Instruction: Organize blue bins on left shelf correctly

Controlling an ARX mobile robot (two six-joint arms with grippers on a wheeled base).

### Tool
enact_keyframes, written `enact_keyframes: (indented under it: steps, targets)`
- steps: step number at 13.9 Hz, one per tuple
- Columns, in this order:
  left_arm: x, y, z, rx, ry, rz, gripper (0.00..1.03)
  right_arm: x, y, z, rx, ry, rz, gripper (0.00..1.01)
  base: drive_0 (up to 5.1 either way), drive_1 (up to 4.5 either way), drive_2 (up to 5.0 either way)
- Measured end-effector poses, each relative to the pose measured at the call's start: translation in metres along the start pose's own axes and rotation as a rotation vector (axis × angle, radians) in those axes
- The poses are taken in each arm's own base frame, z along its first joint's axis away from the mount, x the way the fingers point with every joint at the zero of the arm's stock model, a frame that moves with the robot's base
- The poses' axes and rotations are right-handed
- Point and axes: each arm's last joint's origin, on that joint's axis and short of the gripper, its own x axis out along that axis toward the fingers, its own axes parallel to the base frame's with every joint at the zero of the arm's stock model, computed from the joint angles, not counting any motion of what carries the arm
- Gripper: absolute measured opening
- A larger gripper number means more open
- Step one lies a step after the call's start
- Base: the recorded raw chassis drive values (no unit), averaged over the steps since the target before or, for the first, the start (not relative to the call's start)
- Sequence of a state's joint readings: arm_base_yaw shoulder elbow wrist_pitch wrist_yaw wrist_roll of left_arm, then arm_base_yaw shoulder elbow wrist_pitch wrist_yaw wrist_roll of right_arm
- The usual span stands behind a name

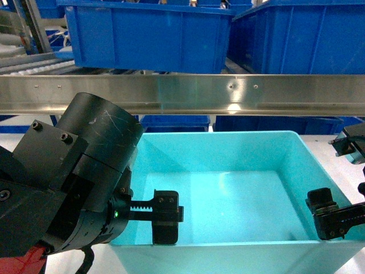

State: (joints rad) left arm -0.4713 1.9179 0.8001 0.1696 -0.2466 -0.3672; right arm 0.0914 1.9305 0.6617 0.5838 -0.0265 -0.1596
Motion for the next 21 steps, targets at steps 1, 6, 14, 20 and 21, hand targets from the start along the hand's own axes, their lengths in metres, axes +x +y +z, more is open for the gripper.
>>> enact_keyframes:
  steps: [1, 6, 14, 20, 21]
  targets:
    - [0.0, 0.0, 0.0, 0.0, 0.0, 0.0, 0.96, 0.0, 0.0, 0.0, 0.0, 0.0, 0.0, 0.97, 0.0, 0.0, 0.0]
    - [0.0, 0.0, 0.0, 0.0, 0.001, 0.001, 0.5, 0.0, 0.0, 0.0, -0.003, 0.0, 0.0, 0.5, 0.0, 0.0, 0.0]
    - [-0.057, -0.004, 0.031, 0.042, -0.147, -0.037, 0.02, -0.042, -0.001, 0.024, 0.064, -0.146, 0.032, 0.02, 0.0, 0.0, 0.0]
    - [-0.073, -0.007, 0.039, 0.058, -0.204, -0.062, 0.02, -0.065, -0.005, 0.029, 0.061, -0.271, 0.009, 0.02, 0.0, 0.0, 0.0]
    - [-0.073, -0.007, 0.039, 0.058, -0.203, -0.062, 0.02, -0.064, -0.005, 0.028, 0.062, -0.264, 0.01, 0.02, 0.0, 0.0, 0.0]
